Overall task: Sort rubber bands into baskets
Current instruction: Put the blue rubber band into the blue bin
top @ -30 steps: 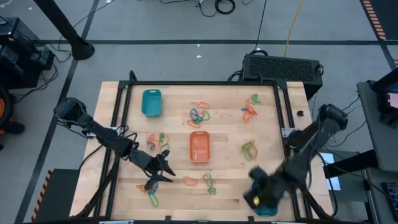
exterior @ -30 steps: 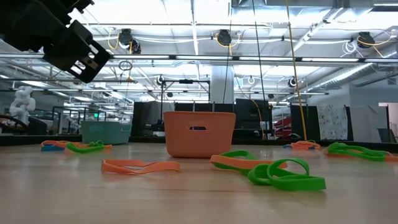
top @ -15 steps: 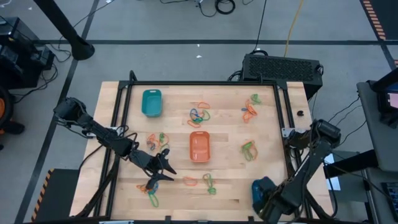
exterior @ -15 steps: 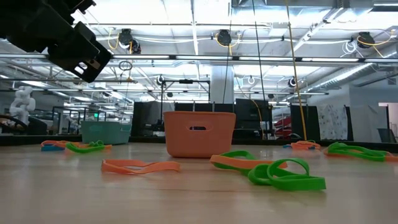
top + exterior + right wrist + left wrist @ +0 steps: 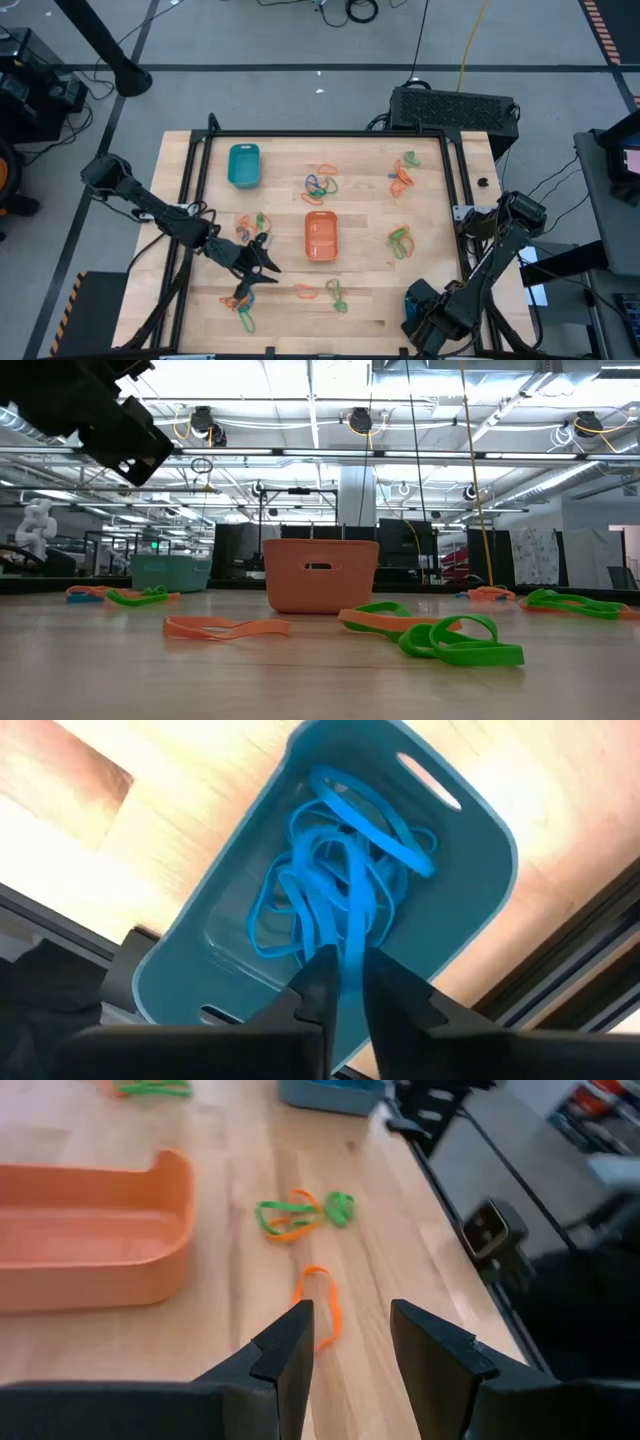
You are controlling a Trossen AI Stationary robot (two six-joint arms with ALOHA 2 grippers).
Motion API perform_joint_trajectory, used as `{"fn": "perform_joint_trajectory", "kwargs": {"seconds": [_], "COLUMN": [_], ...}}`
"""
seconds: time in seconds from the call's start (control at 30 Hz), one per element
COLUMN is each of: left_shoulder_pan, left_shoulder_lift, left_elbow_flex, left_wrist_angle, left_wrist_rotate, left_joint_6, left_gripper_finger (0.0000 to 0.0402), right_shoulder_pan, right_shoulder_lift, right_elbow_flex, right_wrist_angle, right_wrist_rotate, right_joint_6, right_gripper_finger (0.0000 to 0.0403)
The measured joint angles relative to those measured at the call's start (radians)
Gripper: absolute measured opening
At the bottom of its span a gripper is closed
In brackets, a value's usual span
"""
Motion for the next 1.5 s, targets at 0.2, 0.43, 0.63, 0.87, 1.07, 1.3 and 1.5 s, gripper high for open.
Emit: {"fn": "perform_joint_trajectory", "kwargs": {"seconds": [0.2, 0.43, 0.63, 0.87, 1.07, 1.3, 1.5], "left_shoulder_pan": [-0.031, 0.001, 0.106, 0.284, 0.344, 0.227, 0.04], "left_shoulder_lift": [-0.058, -0.059, -0.059, -0.059, -0.059, -0.059, -0.059], "left_elbow_flex": [0.018, 0.018, 0.018, 0.036, 0.132, 0.225, 0.276], "left_wrist_angle": [-0.077, -0.077, -0.079, -0.173, -0.487, -0.597, -0.737], "left_wrist_rotate": [-0.142, -0.266, -0.229, 0.047, 0.082, 0.133, 0.155], "left_joint_6": [0.004, 0.123, 0.192, 0.137, -0.006, -0.175, -0.492], "left_gripper_finger": [0.0139, 0.0139, 0.0138, 0.0138, 0.0138, 0.0138, 0.0138], "right_shoulder_pan": [-0.005, -0.025, -0.064, -0.101, -0.242, -0.48, -0.619], "right_shoulder_lift": [0.0, -0.001, -0.081, -0.226, -0.267, -0.33, -0.311], "right_elbow_flex": [0.0, 0.0, 0.0, 0.0, -0.046, -0.297, -0.523], "right_wrist_angle": [-0.007, -0.101, -0.178, -0.102, 0.03, 0.753, 1.422], "right_wrist_rotate": [0.0, 0.024, 0.177, 0.705, 0.775, 0.448, 0.094], "right_joint_6": [-0.071, -0.214, -0.3, -0.531, -0.902, -1.546, -1.824], "right_gripper_finger": [0.0088, 0.0127, 0.0136, 0.0135, 0.0135, 0.0135, 0.0135]}}
